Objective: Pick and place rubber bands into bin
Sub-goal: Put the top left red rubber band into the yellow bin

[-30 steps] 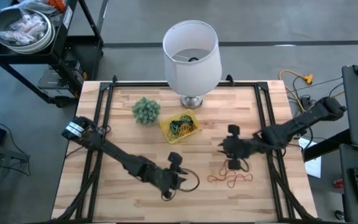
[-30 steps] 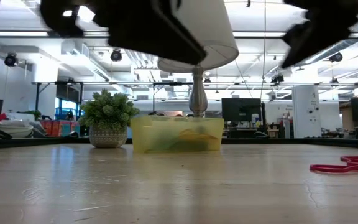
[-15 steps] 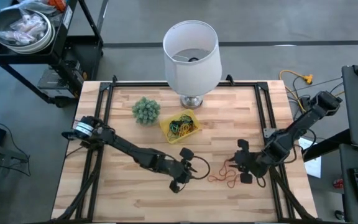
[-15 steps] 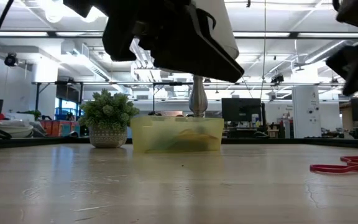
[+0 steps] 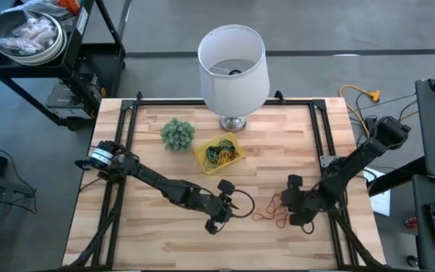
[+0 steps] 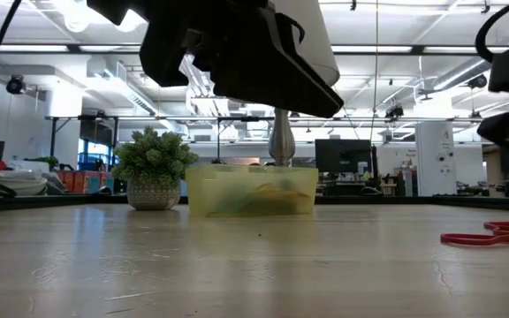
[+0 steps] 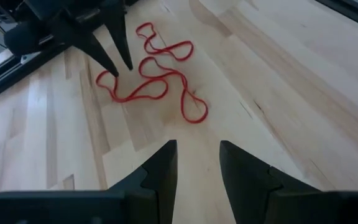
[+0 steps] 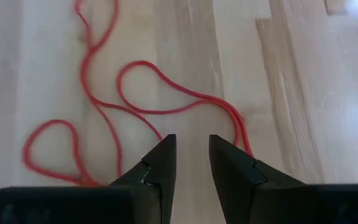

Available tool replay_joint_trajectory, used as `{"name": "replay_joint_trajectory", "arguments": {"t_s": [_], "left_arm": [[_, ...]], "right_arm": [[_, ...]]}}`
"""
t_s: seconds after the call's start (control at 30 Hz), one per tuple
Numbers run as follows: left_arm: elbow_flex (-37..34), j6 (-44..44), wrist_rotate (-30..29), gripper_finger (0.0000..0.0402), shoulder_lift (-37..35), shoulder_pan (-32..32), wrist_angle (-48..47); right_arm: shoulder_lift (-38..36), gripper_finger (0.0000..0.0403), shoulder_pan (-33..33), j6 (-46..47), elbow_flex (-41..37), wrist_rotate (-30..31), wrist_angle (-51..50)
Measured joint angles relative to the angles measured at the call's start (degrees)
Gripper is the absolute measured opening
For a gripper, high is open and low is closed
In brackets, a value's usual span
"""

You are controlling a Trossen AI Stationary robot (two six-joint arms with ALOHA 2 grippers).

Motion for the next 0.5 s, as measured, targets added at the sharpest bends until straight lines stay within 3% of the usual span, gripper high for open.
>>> {"name": "replay_joint_trajectory", "arguments": {"t_s": [0.2,0.5], "left_arm": [[-0.02,-0.04,-0.02,0.0105,0.0,0.0,-0.28],[-0.58,-0.11,-0.07,0.0105,0.0,0.0,-0.26]], "right_arm": [[3.57,0.0095,-0.27,0.0,1.58,-0.78,0.01],[1.9,0.0101,1.12,1.27,3.12,-12.78,-0.22]]}}
